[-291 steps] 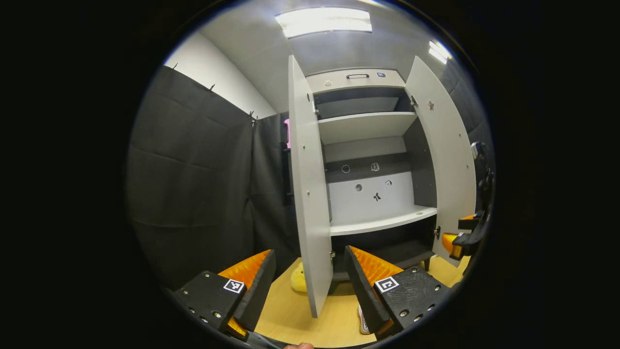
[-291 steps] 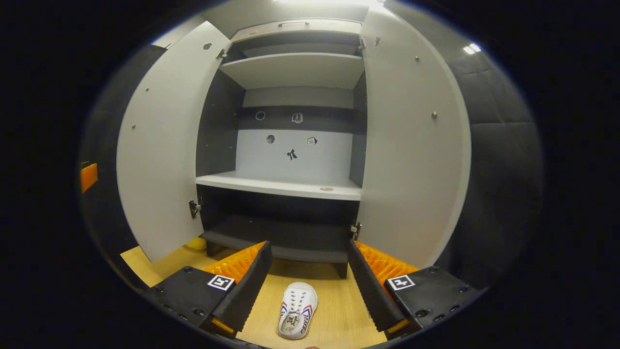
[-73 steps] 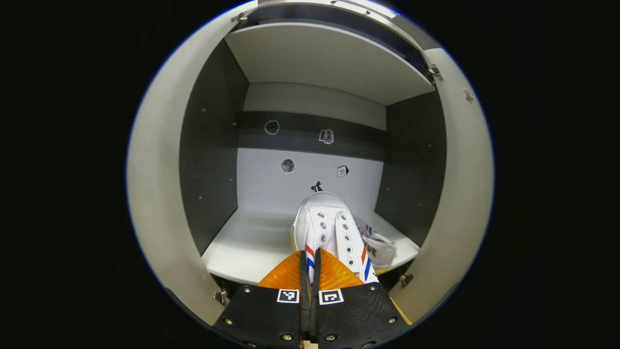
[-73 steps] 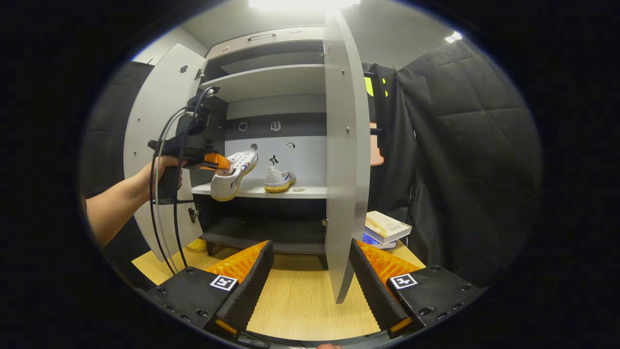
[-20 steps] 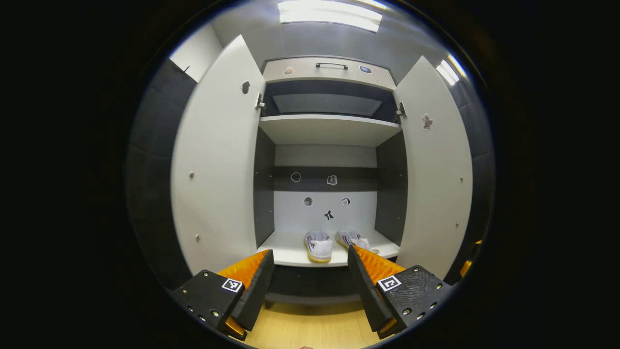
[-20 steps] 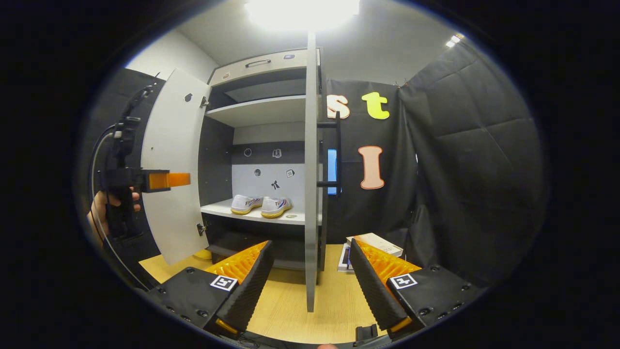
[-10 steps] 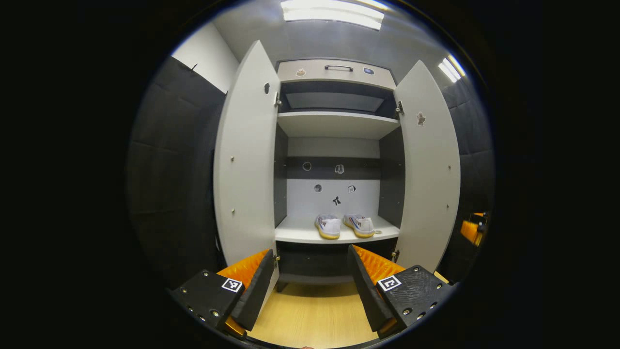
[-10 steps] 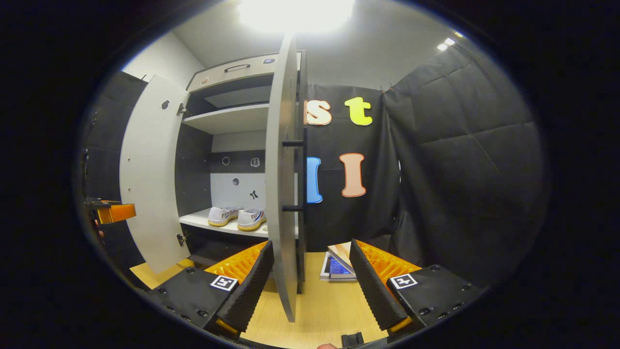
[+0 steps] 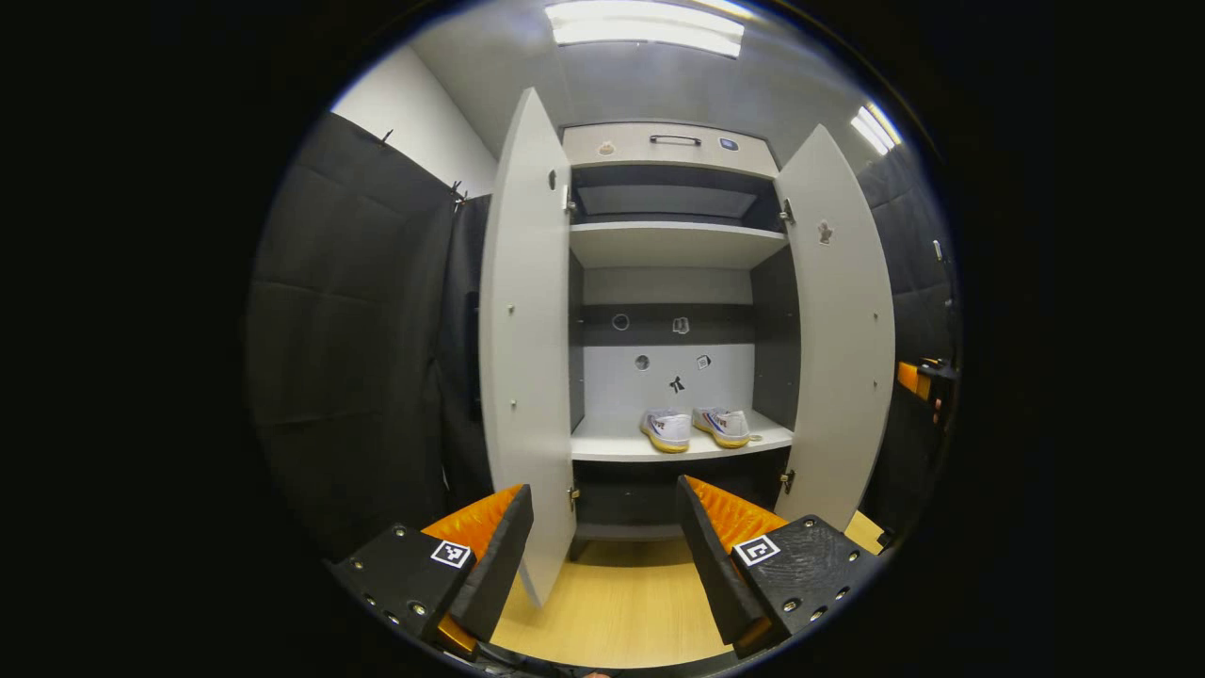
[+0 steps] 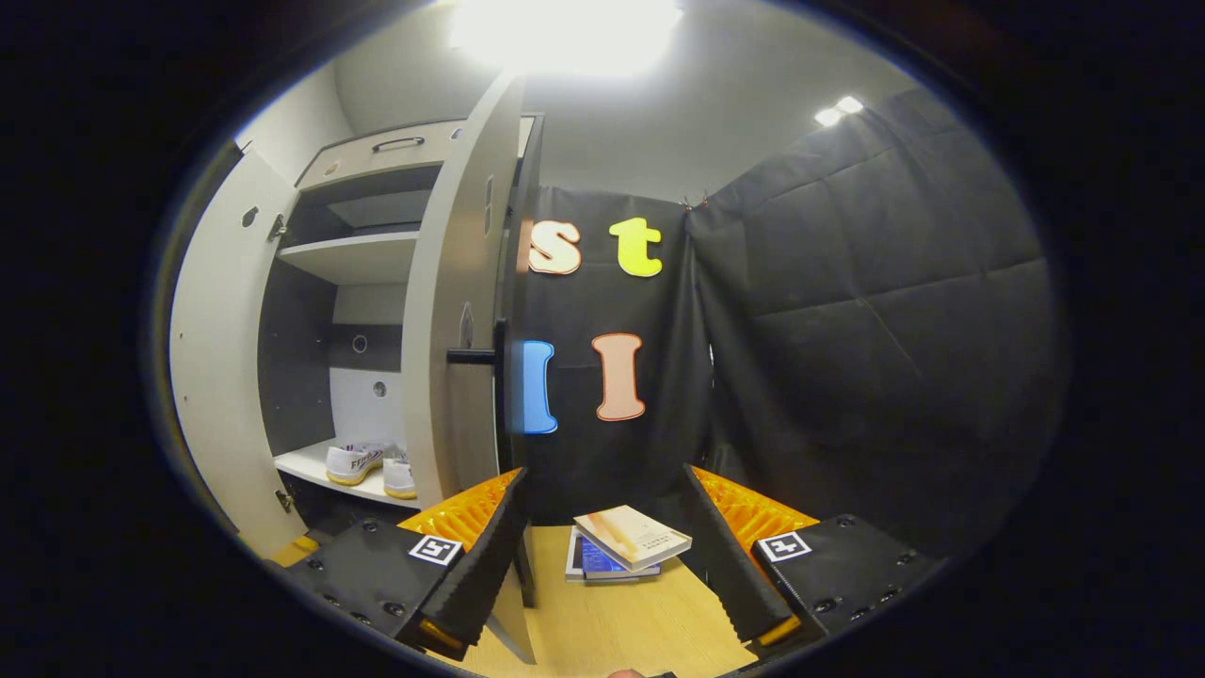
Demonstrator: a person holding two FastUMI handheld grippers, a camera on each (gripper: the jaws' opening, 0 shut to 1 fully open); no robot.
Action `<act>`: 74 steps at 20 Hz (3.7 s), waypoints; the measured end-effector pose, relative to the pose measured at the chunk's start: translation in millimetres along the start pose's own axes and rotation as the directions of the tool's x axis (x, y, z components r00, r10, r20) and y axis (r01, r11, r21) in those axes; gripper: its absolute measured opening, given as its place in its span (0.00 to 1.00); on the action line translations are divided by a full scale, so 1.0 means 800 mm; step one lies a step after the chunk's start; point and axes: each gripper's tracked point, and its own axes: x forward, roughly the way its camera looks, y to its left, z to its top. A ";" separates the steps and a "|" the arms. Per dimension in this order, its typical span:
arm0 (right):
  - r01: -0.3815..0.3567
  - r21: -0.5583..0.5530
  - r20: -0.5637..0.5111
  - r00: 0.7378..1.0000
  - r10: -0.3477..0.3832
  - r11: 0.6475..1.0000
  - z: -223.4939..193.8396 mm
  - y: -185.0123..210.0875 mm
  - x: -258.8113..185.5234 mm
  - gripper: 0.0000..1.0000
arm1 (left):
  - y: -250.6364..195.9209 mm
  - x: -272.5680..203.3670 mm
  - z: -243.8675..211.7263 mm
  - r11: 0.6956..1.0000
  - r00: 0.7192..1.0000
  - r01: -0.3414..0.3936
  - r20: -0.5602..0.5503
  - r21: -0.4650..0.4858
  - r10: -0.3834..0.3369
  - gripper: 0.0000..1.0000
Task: Grab one shoe with the right hand and put it into the shoe cabinet, grab the other shoe with the left hand and put it into the shoe cabinet; then close the right door with the right hand and the left door with the left hand.
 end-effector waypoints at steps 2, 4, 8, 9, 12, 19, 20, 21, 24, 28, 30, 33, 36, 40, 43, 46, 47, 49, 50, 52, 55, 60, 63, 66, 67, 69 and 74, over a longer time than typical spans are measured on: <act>0.034 0.000 0.003 0.999 -0.034 0.999 0.003 0.000 0.008 0.98 | 0.020 -0.003 0.004 1.000 1.000 -0.019 0.011 0.002 0.018 0.82; 0.082 -0.005 0.000 0.997 -0.082 0.997 0.003 -0.004 0.014 0.98 | 0.039 -0.004 0.004 0.999 0.999 -0.035 0.012 0.002 0.035 0.82; 0.114 -0.033 0.004 0.994 -0.113 0.993 0.003 0.003 0.011 0.98 | 0.083 -0.003 0.001 0.998 0.998 -0.068 0.007 -0.013 0.068 0.82; 0.117 -0.054 0.008 0.993 -0.117 0.992 0.005 0.007 0.010 0.98 | 0.094 -0.002 -0.001 0.997 0.997 -0.077 0.008 -0.013 0.077 0.82; 0.127 -0.076 0.010 0.992 -0.126 0.989 0.009 0.018 0.004 0.97 | 0.125 0.002 0.000 0.995 0.995 -0.098 0.019 -0.014 0.098 0.82; 0.099 -0.066 0.008 0.995 -0.099 0.993 0.009 0.065 -0.010 0.97 | 0.174 0.017 -0.012 0.992 0.993 -0.118 0.007 -0.045 0.118 0.82; 0.088 -0.066 0.009 0.996 -0.088 0.994 0.008 0.075 -0.012 0.97 | 0.180 0.019 -0.014 0.992 0.993 -0.119 0.004 -0.048 0.120 0.82; 0.076 -0.068 0.010 0.997 -0.075 0.995 0.008 0.086 -0.013 0.97 | 0.185 0.020 -0.017 0.992 0.993 -0.119 0.003 -0.051 0.120 0.82; 0.050 -0.064 0.011 0.999 -0.050 0.997 0.009 0.114 -0.016 0.97 | 0.196 0.025 -0.020 0.991 0.993 -0.118 -0.001 -0.058 0.118 0.82; 0.024 -0.065 0.010 1.000 -0.024 0.998 0.009 0.148 -0.016 0.97 | 0.215 0.024 -0.028 0.990 0.992 -0.128 -0.003 -0.065 0.128 0.82; -0.002 -0.065 0.006 1.000 0.003 0.998 0.008 0.168 -0.012 0.97 | 0.226 0.024 -0.033 0.988 0.991 -0.136 -0.007 -0.072 0.136 0.82; -0.056 -0.070 0.003 0.998 0.056 0.996 0.008 0.205 -0.006 0.92 | 0.242 0.025 -0.037 0.986 0.989 -0.150 -0.010 -0.076 0.149 0.82; -0.099 -0.076 0.007 0.995 0.100 0.992 0.010 0.230 -0.003 0.94 | 0.256 0.033 -0.037 0.984 0.987 -0.160 -0.016 -0.078 0.160 0.82; -0.119 -0.078 0.009 0.993 0.120 0.990 0.008 0.246 -0.006 0.97 | 0.267 0.053 -0.022 0.983 0.987 -0.162 -0.005 -0.090 0.163 0.82; -0.147 -0.061 -0.009 0.989 0.147 0.987 0.004 0.245 -0.017 1.00 | 0.280 0.076 0.004 0.980 0.984 -0.176 0.021 -0.088 0.179 0.82; -0.139 -0.052 -0.018 0.990 0.138 0.989 -0.004 0.227 -0.027 1.00 | 0.285 0.102 0.036 0.980 0.982 -0.175 0.057 -0.092 0.181 0.82; -0.139 -0.049 -0.024 0.990 0.138 0.989 -0.007 0.221 -0.032 1.00 | 0.285 0.109 0.042 0.981 0.982 -0.172 0.065 -0.091 0.178 0.82; -0.153 -0.034 -0.034 0.988 0.152 0.988 -0.011 0.214 -0.040 1.00 | 0.282 0.126 0.051 0.982 0.982 -0.170 0.069 -0.084 0.176 0.82; -0.152 -0.028 -0.036 0.988 0.151 0.988 -0.013 0.208 -0.042 1.00 | 0.281 0.132 0.053 0.982 0.982 -0.173 0.064 -0.081 0.179 0.82; -0.136 -0.028 -0.040 0.990 0.134 0.990 -0.018 0.191 -0.045 1.00 | 0.274 0.145 0.053 0.982 0.983 -0.169 0.051 -0.083 0.174 0.82; -0.127 -0.030 -0.061 0.990 0.125 0.991 -0.029 0.171 -0.049 0.96 | 0.250 0.157 0.049 0.986 0.989 -0.139 0.034 -0.089 0.142 0.82; -0.119 -0.011 -0.095 0.989 0.117 0.993 -0.050 0.141 -0.045 1.00 | 0.238 0.155 0.059 0.985 0.984 -0.171 0.057 -0.020 0.171 0.78; -0.125 0.008 -0.108 0.986 0.125 0.992 -0.059 0.132 -0.040 1.00 | 0.224 0.152 0.058 0.985 0.984 -0.170 0.049 -0.040 0.172 0.80; -0.128 0.022 -0.100 0.987 0.130 0.991 -0.058 0.119 -0.036 1.00 | 0.203 0.147 0.060 0.987 0.986 -0.159 0.048 -0.026 0.160 0.75; -0.129 0.029 -0.098 0.986 0.132 0.991 -0.057 0.115 -0.035 1.00 | 0.194 0.146 0.060 0.988 0.987 -0.155 0.049 -0.017 0.155 0.78; -0.133 0.038 -0.099 0.986 0.136 0.990 -0.059 0.109 -0.032 1.00 | 0.179 0.144 0.062 0.989 0.987 -0.149 0.054 -0.009 0.150 0.78; -0.143 0.033 -0.105 0.984 0.146 0.989 -0.063 0.096 -0.024 1.00 | 0.139 0.144 0.063 0.993 0.992 -0.116 0.054 -0.018 0.117 0.78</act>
